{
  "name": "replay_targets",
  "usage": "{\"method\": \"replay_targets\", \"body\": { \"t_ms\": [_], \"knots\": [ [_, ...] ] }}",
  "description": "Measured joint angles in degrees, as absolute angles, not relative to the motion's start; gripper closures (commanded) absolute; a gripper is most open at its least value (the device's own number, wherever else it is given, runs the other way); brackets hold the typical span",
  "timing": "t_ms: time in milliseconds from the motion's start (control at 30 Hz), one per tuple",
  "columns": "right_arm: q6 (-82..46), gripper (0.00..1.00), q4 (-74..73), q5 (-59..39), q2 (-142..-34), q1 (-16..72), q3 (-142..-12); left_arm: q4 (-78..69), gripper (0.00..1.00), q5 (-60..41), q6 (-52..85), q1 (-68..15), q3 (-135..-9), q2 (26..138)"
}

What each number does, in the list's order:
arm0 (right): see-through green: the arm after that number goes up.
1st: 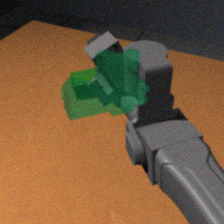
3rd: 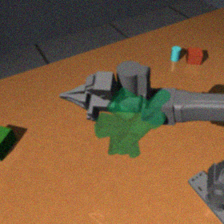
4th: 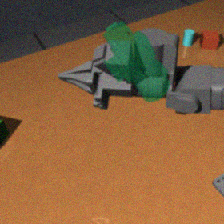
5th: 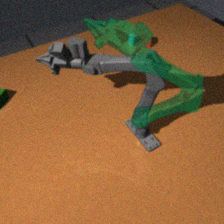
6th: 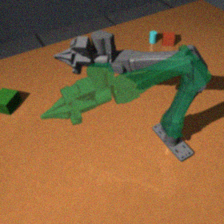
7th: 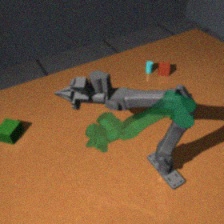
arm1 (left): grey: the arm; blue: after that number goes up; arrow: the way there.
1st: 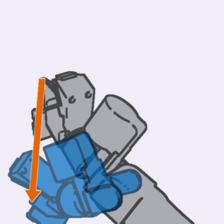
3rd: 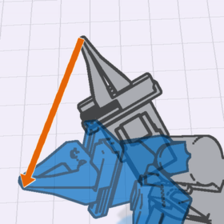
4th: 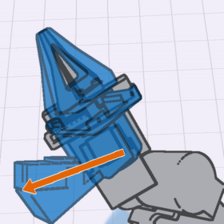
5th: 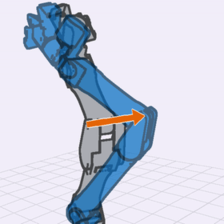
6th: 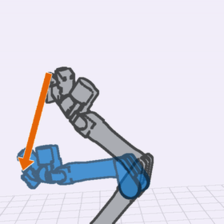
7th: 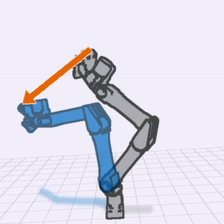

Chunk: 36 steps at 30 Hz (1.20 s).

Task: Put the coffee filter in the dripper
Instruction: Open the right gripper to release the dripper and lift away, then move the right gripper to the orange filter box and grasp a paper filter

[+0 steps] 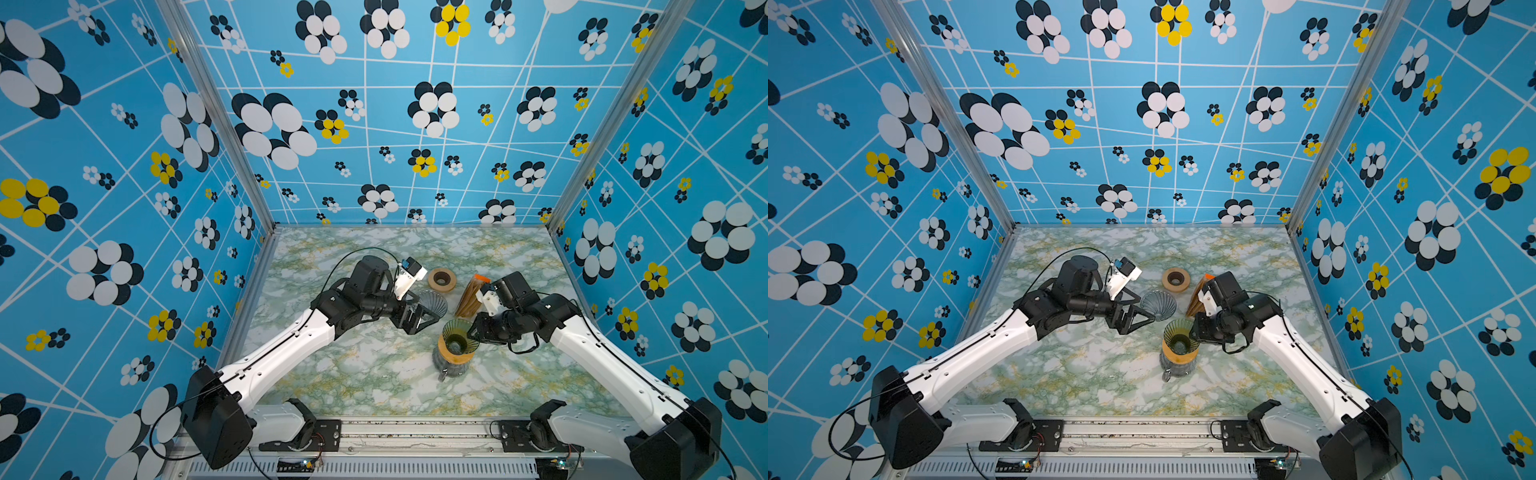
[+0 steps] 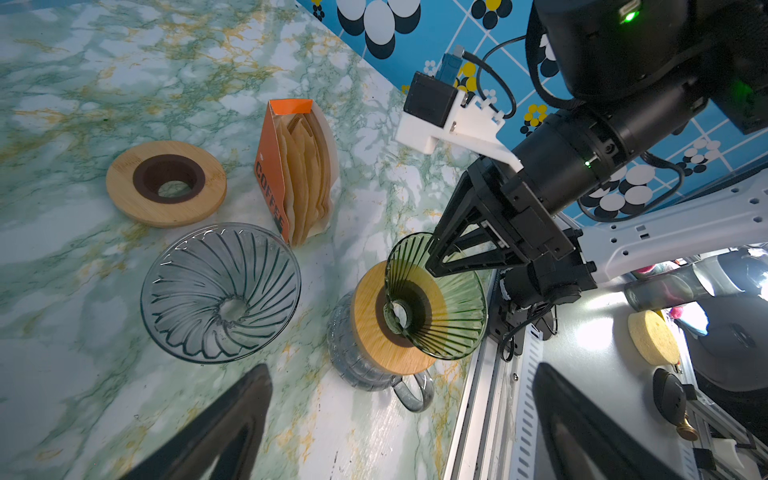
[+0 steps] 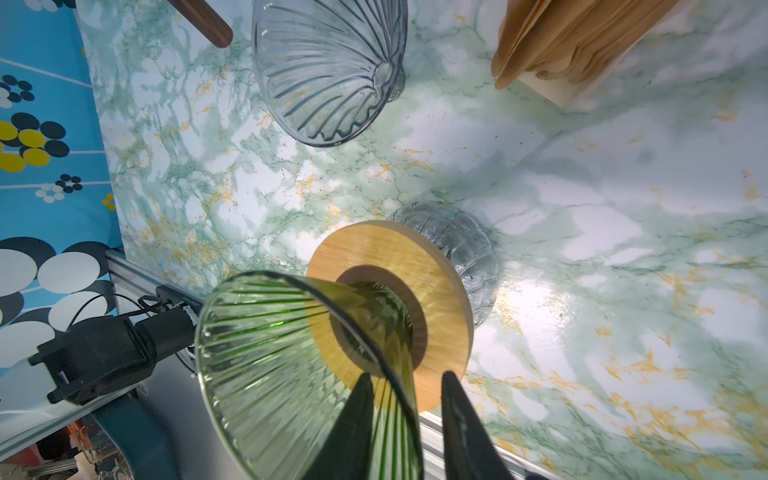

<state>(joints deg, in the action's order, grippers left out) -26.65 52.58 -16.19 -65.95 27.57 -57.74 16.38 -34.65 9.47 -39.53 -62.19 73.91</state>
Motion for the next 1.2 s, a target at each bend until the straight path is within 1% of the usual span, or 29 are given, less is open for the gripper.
{"method": "replay_targets", "body": {
  "t_ms": [133, 400, 467, 567, 633, 767, 900, 1200],
  "knots": [
    [-26.13, 0.65, 54.87, -14.35, -64.18, 27.57, -60.42, 16.51, 0.01, -34.63, 9.37, -39.53, -62.19, 73.91],
    [-25.04, 0.66, 59.2, -9.69, -61.43, 27.11, -64.82, 16.73, 0.01, -34.24, 9.37, -39.53, -62.19, 73.89],
    [-24.77, 0.69, 59.81, -8.38, -61.32, 26.96, -65.91, 16.73, 0.01, -33.54, 9.39, -39.53, -62.19, 73.67],
    [-24.49, 0.76, 59.79, -5.87, -61.34, 26.79, -67.16, 16.73, 0.01, -32.25, 9.39, -39.53, -62.28, 73.14],
    [-24.67, 0.78, 59.61, -3.55, -61.6, 26.68, -67.75, 17.12, 0.01, -31.33, 9.37, -39.51, -63.16, 73.34],
    [-24.77, 0.81, 57.91, 0.21, -63.81, 26.33, -69.14, 19.27, 0.01, -30.57, 8.69, -39.53, -68.27, 75.24],
    [-24.82, 0.84, 54.13, 3.75, -69.01, 25.89, -71.99, 19.7, 0.01, -30.68, 6.94, -39.51, -73.21, 77.93],
    [-27.29, 0.83, 45.12, 5.56, -77.36, 21.04, -72.75, 19.31, 0.01, -30.74, 4.89, -40.25, -70.39, 79.33]
  ]
}}
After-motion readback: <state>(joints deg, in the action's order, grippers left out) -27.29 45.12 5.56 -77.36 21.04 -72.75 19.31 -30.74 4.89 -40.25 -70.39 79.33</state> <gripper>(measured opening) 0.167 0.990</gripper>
